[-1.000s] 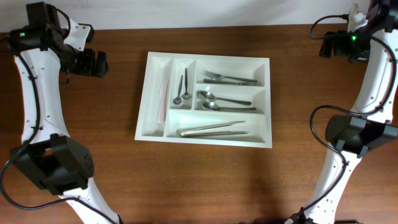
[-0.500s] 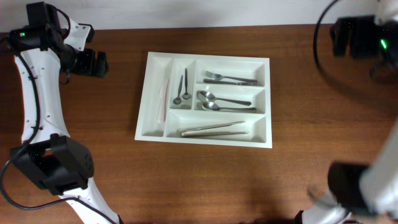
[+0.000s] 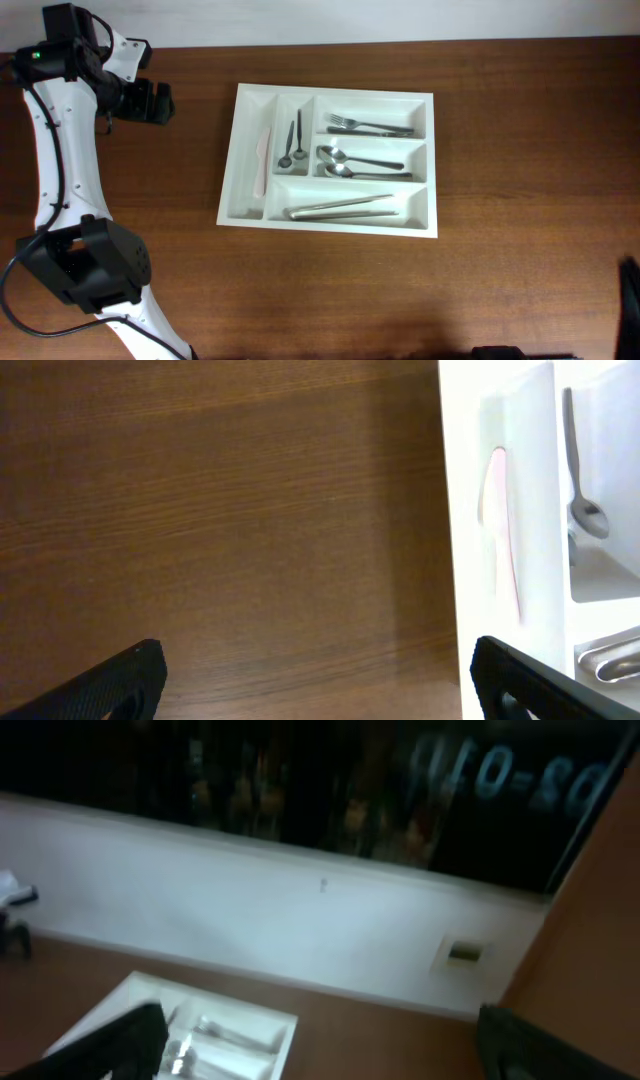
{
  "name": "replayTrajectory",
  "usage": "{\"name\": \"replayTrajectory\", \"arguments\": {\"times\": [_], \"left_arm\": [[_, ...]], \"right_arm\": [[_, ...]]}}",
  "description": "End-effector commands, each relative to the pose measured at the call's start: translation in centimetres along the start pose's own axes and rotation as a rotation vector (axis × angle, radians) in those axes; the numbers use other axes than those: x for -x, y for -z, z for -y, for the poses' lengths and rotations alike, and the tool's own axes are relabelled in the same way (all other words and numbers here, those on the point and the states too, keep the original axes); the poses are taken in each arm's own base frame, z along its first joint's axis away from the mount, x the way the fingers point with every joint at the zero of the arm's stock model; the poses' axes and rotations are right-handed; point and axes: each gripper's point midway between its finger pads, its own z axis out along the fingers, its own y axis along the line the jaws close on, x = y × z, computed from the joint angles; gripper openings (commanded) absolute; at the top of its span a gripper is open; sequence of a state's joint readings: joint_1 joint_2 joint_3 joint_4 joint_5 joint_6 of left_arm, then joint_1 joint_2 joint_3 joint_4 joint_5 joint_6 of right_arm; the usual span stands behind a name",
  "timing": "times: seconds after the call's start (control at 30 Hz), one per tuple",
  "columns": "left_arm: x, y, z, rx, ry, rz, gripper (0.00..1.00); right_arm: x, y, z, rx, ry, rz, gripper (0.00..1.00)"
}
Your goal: Pack container
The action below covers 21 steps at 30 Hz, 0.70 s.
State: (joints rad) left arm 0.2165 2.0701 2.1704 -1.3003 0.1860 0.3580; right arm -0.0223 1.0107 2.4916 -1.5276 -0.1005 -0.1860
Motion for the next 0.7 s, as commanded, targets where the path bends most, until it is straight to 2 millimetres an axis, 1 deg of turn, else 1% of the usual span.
{"name": "replayTrajectory", "arguments": {"times": [0.0, 0.07, 0.13, 0.2, 0.27, 0.33, 0.5, 0.53, 0.57, 0.63, 0.67], "left_arm": [[0.6, 1.7, 0.0, 0.009, 0.006, 0.040, 0.99], [0.6, 1.7, 0.0, 0.009, 0.006, 0.040, 0.99], [0.6, 1.7, 0.0, 0.009, 0.006, 0.040, 0.99], [0.6, 1.7, 0.0, 0.009, 0.006, 0.040, 0.99], [0.6, 1.7, 0.0, 0.009, 0.006, 0.040, 0.99], [0.6, 1.7, 0.0, 0.009, 0.006, 0.040, 0.99], [0.6, 1.7, 0.0, 0.009, 0.006, 0.040, 0.99], [0.6, 1.7, 0.0, 0.009, 0.006, 0.040, 0.99], [0.6, 1.7, 0.0, 0.009, 0.006, 0.040, 0.99], [0.6, 1.7, 0.0, 0.009, 0.006, 0.040, 0.99], [0.6, 1.7, 0.0, 0.009, 0.006, 0.040, 0.99]], "right_arm": [[-1.6, 1.8, -0.2, -0.023, 0.025, 0.066, 0.99], [-2.1, 2.5, -0.4, -0.036, 0.031, 0.142, 0.99], [-2.7, 2.7, -1.2, -0.015, 0.038, 0.222, 0.99], [-3.5, 2.2, -1.7, 0.003, 0.046, 0.266, 0.99], [-4.5, 1.3, -2.4, 0.027, 0.054, 0.302, 0.99], [-6.3, -0.3, -2.8, 0.036, 0.058, 0.318, 0.99], [-12.4, -4.7, -3.5, 0.043, 0.053, 0.284, 0.99], [-14.0, -5.8, -3.7, 0.045, 0.052, 0.272, 0.99], [-14.9, -6.3, -3.8, 0.046, 0.051, 0.266, 0.99], [-18.6, -8.3, -4.4, 0.055, 0.046, 0.237, 0.99], [-19.7, -8.8, -4.6, 0.060, 0.046, 0.230, 0.99]]}}
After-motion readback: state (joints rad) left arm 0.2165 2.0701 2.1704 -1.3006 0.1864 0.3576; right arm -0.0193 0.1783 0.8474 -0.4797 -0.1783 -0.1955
